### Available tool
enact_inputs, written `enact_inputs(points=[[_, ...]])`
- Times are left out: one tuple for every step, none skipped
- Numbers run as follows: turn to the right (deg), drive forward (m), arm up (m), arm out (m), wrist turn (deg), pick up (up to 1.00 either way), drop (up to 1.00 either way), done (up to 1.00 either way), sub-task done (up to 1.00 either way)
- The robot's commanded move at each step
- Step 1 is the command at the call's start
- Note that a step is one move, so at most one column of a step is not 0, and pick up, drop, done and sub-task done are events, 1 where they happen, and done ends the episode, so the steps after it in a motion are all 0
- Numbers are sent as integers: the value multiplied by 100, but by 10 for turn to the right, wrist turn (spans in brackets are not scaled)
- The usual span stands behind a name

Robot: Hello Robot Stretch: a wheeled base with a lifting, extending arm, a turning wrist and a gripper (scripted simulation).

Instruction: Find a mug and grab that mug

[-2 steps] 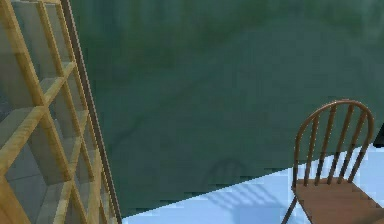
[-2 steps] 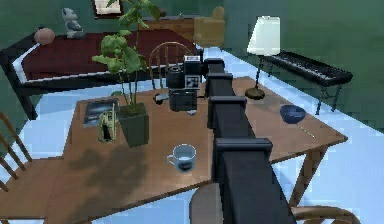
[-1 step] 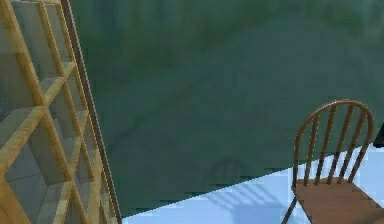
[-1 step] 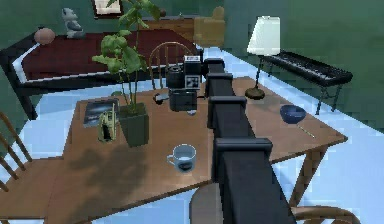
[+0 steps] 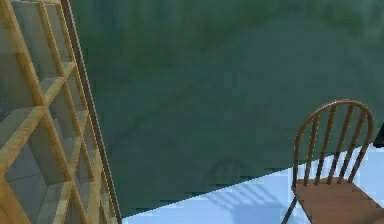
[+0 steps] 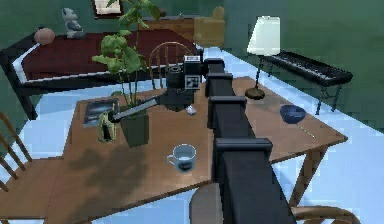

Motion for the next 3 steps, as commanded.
enact_inputs(points=[[0,0,0,0,-450,0,0,0,0],[0,0,0,0,-300,0,0,0,0],[0,0,0,-30,0,0,0,0,0]])
